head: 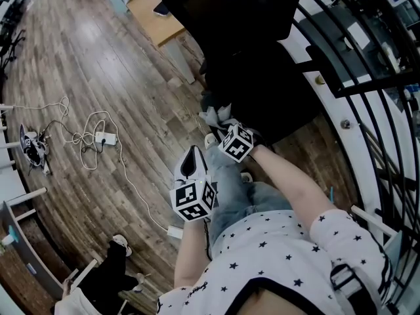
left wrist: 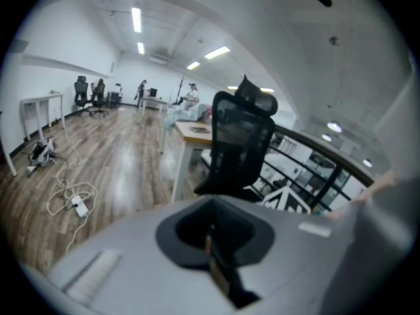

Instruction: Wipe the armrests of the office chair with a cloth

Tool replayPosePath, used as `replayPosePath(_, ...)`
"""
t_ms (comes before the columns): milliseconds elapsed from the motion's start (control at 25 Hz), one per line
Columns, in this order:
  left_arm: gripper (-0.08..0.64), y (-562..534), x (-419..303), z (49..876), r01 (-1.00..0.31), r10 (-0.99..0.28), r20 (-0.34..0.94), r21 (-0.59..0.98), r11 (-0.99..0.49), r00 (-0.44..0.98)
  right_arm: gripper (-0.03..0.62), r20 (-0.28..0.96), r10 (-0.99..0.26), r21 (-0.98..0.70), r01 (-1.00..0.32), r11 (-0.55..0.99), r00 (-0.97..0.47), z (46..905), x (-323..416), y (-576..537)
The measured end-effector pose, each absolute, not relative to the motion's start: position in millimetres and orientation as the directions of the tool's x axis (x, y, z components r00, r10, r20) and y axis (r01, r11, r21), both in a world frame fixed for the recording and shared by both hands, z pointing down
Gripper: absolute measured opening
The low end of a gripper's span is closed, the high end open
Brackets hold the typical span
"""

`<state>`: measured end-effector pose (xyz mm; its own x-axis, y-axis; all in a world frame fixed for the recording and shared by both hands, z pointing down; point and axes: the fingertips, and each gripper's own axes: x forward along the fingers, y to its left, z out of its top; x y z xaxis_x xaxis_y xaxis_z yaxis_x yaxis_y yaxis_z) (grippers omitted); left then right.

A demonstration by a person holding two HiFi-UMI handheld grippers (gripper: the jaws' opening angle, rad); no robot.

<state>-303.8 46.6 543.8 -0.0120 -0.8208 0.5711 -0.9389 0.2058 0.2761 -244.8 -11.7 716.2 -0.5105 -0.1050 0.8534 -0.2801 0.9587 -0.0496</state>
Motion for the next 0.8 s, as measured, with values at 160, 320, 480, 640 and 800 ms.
replayPosePath(160, 0.006, 53.0, -300.5, 542.7, -0.938, -0.822, 0.568, 0.272, 0.213, -0.022, 0.031, 0.853, -0.1, -0.052, -0.274, 0.96, -0.512, 715.9, -236.1, 0.3)
replayPosePath(320, 0.006, 58.2, -294.7, 540.0, -0.938, -0.827, 0.562, 0.27, 0.216, -0.029, 0.031, 0.854, -0.095, -0.05, -0.263, 0.963, -0.511, 715.6, -226.3, 11.7)
replayPosePath(480, 0.006, 62.6, -290.3, 539.7, -0.94, -0.831, 0.555, 0.266, 0.214, -0.033, 0.031, 0.854, -0.089, -0.052, -0.256, 0.965, -0.513, 717.3, -220.0, 20.8)
replayPosePath(640, 0.006, 69.0, -283.4, 538.3, -0.94, -0.834, 0.55, 0.265, 0.214, -0.035, 0.031, 0.851, -0.088, -0.053, -0.252, 0.966, -0.518, 716.1, -212.5, 30.5)
replayPosePath(800, 0.006, 76.7, -277.4, 536.1, -0.939, -0.837, 0.546, 0.266, 0.217, -0.039, 0.031, 0.849, -0.09, -0.051, -0.25, 0.967, -0.52, 713.9, -205.8, 39.7)
